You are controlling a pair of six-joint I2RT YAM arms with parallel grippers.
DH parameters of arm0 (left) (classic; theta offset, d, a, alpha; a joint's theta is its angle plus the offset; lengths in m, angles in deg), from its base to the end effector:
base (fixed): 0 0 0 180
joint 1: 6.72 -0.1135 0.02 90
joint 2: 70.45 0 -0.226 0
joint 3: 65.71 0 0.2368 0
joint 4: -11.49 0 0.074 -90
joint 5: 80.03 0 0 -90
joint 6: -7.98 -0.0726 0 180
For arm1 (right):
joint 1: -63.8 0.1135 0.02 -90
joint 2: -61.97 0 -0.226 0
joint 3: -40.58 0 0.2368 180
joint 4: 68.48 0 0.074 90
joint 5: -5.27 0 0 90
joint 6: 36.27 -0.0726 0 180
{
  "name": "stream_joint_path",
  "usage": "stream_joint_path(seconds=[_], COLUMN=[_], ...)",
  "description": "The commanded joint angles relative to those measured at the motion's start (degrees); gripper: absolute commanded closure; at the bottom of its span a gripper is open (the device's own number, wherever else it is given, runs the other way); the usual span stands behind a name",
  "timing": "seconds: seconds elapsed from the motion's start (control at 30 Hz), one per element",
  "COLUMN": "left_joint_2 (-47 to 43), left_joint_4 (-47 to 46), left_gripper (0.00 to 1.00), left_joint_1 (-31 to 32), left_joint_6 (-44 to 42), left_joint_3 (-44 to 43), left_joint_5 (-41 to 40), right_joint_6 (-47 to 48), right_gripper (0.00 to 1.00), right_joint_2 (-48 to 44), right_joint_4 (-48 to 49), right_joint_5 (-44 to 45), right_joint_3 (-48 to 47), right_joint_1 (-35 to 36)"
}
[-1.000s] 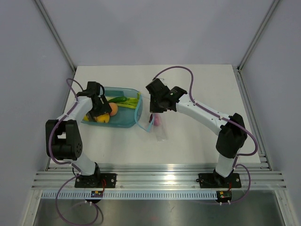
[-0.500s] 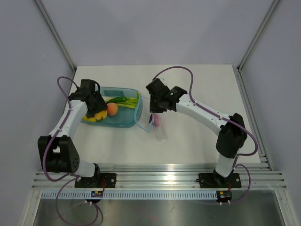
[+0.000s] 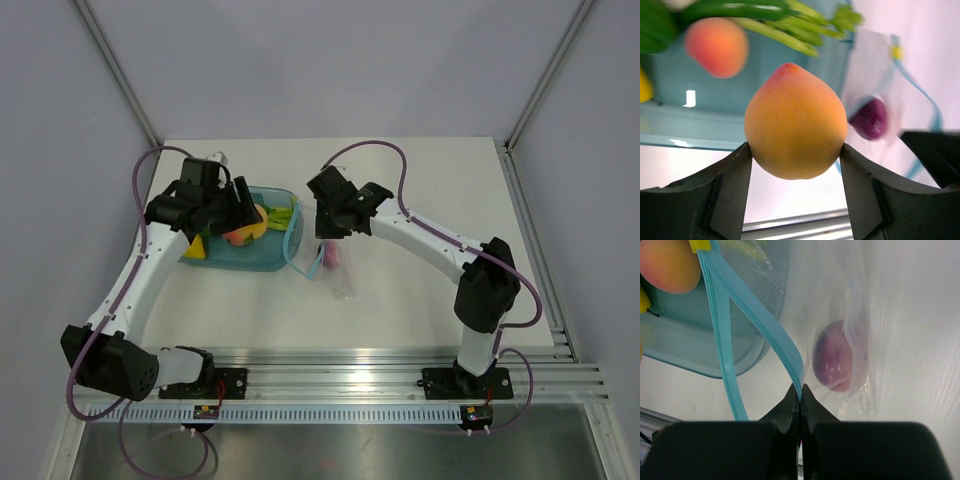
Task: Place the food in the zip-top bag and seal the zipper
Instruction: Pick up the fake fruit from the bin, then place the fake fruit in the zipper food storage bag.
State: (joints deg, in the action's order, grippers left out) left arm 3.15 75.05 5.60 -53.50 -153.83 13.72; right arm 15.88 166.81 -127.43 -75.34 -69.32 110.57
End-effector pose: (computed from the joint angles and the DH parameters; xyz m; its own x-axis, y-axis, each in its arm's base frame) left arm 0.2739 -0.0647 0.2791 -0.7699 -0.3195 -0.5524 -0.1284 0.9255 -0.3564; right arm 0.2823 0.2830 0.2352 -0.8376 -0.0072 -0.5462 -0.1761 0.9501 0.2575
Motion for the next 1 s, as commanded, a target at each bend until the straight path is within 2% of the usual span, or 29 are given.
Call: stream_joint_path(seconds=[0.0, 0.17, 0.33, 0.63, 0.67, 0.7, 0.73, 0.8, 0.83, 0.97], left_joint_2=[-3.1, -4.3, -3.6, 1.5, 2.8, 3.5, 4.0, 4.7, 4.5, 3.0], left_joint_4=[-1.2, -4.1, -9.2, -17.4, -17.8, -17.5, -16.6, -16.2, -15.9, -13.0], left_gripper=[0.53, 0.54, 0.54, 0.54, 0.51, 0.42, 0.28, 0.14, 0.04, 0.01], left_joint_1=[3.1, 5.6, 7.0, 11.8, 12.4, 12.6, 13.0, 13.1, 13.1, 13.1], left_joint_6=[0.1, 2.1, 5.2, 9.3, 9.4, 9.2, 9.0, 8.5, 8.3, 6.5], left_joint_3=[-3.5, -3.1, 2.1, 6.4, 6.2, 6.0, 5.3, 5.1, 5.1, 3.3], left_joint_5=[7.8, 14.3, 20.5, 21.5, 21.1, 20.7, 20.1, 20.2, 20.1, 19.1], right_joint_6=[-0.8, -0.7, -1.2, -1.6, -1.6, -1.7, -1.7, -1.4, -1.4, -1.4], right_gripper=[1.00, 1.00, 1.00, 1.00, 1.00, 1.00, 1.00, 1.00, 1.00, 1.00], right_joint_2=[0.4, 0.5, 0.2, -1.1, -1.2, -1.4, -1.7, -2.2, -2.5, -3.1], right_joint_4=[1.8, 1.8, 2.3, 2.7, 2.6, 2.4, 2.3, 2.2, 2.2, 2.3], right_joint_5=[-0.4, -0.5, -1.4, -1.9, -1.9, -1.7, -1.5, -0.8, -0.5, 0.1], right_joint_3=[-2.6, -2.8, -2.7, -2.3, -2.3, -2.3, -2.3, -1.9, -1.6, -1.1], right_joint_1=[-0.3, -0.3, -0.4, -0.2, -0.2, -0.2, -0.2, -0.3, -0.4, -0.3])
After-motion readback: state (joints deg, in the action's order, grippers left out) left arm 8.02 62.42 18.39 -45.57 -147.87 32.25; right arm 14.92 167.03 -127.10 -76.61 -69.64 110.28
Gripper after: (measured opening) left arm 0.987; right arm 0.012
